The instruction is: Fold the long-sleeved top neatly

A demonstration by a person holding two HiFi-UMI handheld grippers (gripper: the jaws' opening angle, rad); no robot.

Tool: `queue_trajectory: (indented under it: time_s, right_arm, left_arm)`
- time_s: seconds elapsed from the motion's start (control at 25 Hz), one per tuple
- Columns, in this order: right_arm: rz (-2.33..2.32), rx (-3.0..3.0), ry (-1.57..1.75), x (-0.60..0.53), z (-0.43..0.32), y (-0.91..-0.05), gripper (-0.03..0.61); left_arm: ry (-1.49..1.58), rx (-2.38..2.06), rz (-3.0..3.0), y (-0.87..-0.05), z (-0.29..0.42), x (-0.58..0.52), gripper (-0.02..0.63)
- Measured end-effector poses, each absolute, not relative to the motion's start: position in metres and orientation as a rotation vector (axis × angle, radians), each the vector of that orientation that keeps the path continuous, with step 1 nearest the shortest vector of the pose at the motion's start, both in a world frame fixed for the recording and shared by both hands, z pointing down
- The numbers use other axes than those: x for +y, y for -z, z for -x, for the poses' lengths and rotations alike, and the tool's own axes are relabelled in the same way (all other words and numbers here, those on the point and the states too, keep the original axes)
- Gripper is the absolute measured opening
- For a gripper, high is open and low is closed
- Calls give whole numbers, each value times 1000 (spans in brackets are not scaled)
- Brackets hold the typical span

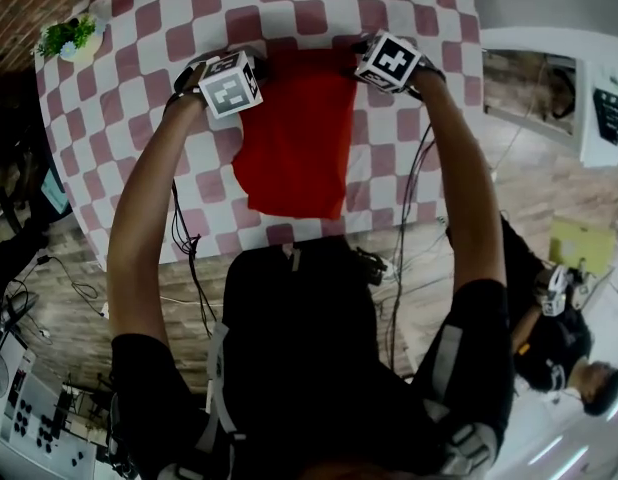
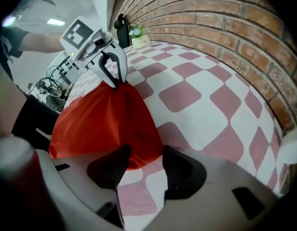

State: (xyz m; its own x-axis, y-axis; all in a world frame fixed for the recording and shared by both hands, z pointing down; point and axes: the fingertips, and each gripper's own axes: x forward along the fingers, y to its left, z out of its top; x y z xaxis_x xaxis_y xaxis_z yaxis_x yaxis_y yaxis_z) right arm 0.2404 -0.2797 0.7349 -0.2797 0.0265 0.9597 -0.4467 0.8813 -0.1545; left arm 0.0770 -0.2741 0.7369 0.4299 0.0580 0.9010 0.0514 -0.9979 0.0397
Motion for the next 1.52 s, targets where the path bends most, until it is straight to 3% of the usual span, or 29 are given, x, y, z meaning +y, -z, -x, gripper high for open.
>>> queue_trajectory:
  time_s: [0.2,0.44,1.0,1.52]
  right_arm:
    - [-284,-1805,-469,-277,-238,-740,108]
    - [-313,-1812,-420,-276,-231,-733,75]
    - [-667,-1850,-176,-245,-225,-638,66]
    - [-927,-1860,86,-133,-200,-559,66]
  left_arm:
    - [-1665,126,-2664,-732,-78,-273,44]
    - [-1672,117,-2678,-728,-76,-271,44]
    - [-1747,-235,-2978,-662,-64,-256,44]
    - [-1650,-383,-3209,-580,-42,-159,44]
